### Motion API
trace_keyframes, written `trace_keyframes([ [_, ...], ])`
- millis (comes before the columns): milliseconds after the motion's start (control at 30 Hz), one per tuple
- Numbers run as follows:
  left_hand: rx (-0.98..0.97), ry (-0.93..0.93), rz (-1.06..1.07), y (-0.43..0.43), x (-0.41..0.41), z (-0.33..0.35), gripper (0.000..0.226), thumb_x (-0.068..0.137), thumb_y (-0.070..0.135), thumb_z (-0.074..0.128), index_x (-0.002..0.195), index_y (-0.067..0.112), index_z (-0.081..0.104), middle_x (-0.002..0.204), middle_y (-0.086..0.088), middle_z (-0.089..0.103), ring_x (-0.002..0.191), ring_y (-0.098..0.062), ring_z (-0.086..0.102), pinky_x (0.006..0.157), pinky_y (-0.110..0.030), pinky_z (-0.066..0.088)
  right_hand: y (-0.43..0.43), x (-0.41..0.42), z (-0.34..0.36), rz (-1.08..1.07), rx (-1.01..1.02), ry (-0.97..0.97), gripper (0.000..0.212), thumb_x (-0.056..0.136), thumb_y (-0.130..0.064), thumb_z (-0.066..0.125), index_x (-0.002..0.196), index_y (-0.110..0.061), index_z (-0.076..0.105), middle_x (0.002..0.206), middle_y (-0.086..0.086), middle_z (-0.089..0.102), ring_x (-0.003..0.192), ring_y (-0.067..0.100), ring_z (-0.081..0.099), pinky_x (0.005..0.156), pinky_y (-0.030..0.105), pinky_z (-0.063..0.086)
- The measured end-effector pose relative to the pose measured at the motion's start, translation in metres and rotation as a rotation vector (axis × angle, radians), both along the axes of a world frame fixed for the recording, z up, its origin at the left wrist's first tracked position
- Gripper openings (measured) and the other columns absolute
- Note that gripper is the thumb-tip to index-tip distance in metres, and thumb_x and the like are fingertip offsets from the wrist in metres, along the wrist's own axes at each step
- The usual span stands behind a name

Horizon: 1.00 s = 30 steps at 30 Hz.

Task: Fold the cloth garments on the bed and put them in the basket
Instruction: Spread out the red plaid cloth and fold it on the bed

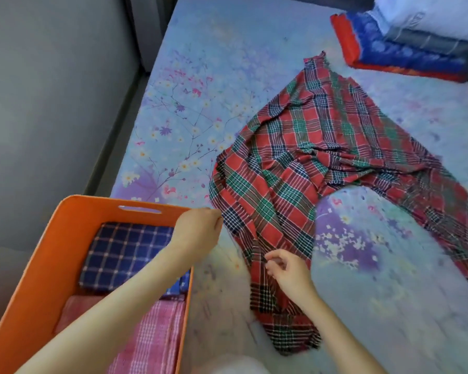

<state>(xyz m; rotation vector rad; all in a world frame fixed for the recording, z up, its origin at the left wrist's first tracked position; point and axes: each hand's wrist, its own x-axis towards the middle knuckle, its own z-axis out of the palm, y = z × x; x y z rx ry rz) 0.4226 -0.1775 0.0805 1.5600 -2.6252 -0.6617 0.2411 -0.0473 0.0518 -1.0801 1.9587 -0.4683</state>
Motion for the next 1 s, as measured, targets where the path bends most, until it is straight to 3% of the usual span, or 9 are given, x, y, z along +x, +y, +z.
trace_keyframes([
  [67,0.049,0.053,-0.067,0.014,-0.035,-0.01,0.024,0.098,0.02,0.037,0.078,0.013,0.049,0.072,0.001,0.046,0.073,-0.024,0.049,0.056,-0.032,0.035,0.036,-0.036,-0.025,-0.06,0.155,0.15,0.015,0.09,-0.012,0.057,0.096,-0.023,0.066,0.089,-0.004,0.067,0.09,0.016,0.065,0.08,0.024,0.048],
  [200,0.131,-0.004,-0.201,0.053,-0.099,-0.059,0.023,0.095,0.018,0.041,0.092,0.011,0.062,0.095,-0.003,0.06,0.09,-0.023,0.057,0.076,-0.036,0.05,0.107,-0.093,-0.07,-0.106,0.344,0.262,0.017,0.089,-0.015,0.057,0.102,-0.02,0.066,0.107,0.003,0.069,0.101,0.021,0.063,0.084,0.025,0.045],
  [333,0.227,-0.183,-0.313,0.106,-0.136,-0.118,0.021,0.095,0.023,0.044,0.099,0.013,0.062,0.104,-0.003,0.059,0.1,-0.024,0.053,0.086,-0.037,0.047,0.154,-0.122,-0.113,-0.051,0.478,0.261,0.042,0.091,-0.022,0.056,0.132,-0.016,0.048,0.132,0.003,0.055,0.121,0.018,0.052,0.096,0.025,0.038],
  [433,0.317,-0.27,-0.383,0.149,-0.164,-0.158,0.025,0.093,0.027,0.05,0.113,0.014,0.06,0.115,-0.004,0.056,0.109,-0.025,0.048,0.093,-0.037,0.042,0.173,-0.141,-0.149,-0.021,0.498,0.222,0.057,0.092,-0.024,0.056,0.143,-0.012,0.034,0.144,0.005,0.043,0.131,0.02,0.043,0.105,0.026,0.033],
  [567,0.392,-0.402,-0.38,0.192,-0.185,-0.197,0.042,0.09,0.031,0.055,0.128,0.015,0.047,0.126,-0.005,0.051,0.116,-0.027,0.046,0.098,-0.038,0.039,0.178,-0.145,-0.178,-0.039,0.477,0.12,0.057,0.087,-0.025,0.062,0.136,-0.009,0.037,0.136,0.008,0.048,0.125,0.025,0.048,0.101,0.031,0.038],
  [667,0.384,-0.521,-0.317,0.211,-0.193,-0.204,0.04,0.09,0.024,0.054,0.128,0.018,0.043,0.12,-0.006,0.056,0.113,-0.028,0.052,0.093,-0.038,0.039,0.182,-0.142,-0.195,0.033,0.433,0.05,0.046,0.083,-0.024,0.063,0.123,-0.013,0.044,0.12,0.006,0.06,0.111,0.026,0.057,0.088,0.033,0.046],
  [800,0.33,-0.62,-0.359,0.223,-0.194,-0.193,0.025,0.089,0.01,0.047,0.109,0.019,0.06,0.108,-0.001,0.064,0.105,-0.024,0.058,0.089,-0.033,0.04,0.184,-0.146,-0.182,0.467,0.453,0.155,0.028,0.086,-0.007,0.049,0.11,-0.01,0.064,0.111,0.016,0.066,0.106,0.033,0.061,0.088,0.034,0.046],
  [900,0.338,-0.486,-0.372,0.215,-0.185,-0.171,0.02,0.094,0.021,0.047,0.105,0.016,0.063,0.094,0.002,0.054,0.102,-0.023,0.057,0.084,-0.03,0.041,0.178,-0.158,-0.156,0.494,0.358,0.238,0.03,0.089,-0.012,0.049,0.117,-0.012,0.06,0.119,0.013,0.062,0.112,0.031,0.057,0.09,0.033,0.045],
  [1000,0.28,-0.258,-0.334,0.204,-0.19,-0.131,0.022,0.094,0.028,0.051,0.105,0.014,0.064,0.091,0.002,0.052,0.098,-0.021,0.054,0.085,-0.028,0.041,0.164,-0.174,-0.126,0.399,0.181,0.068,0.071,0.078,-0.035,0.069,0.141,-0.023,0.037,0.134,0.007,0.048,0.122,0.029,0.047,0.096,0.035,0.042],
])
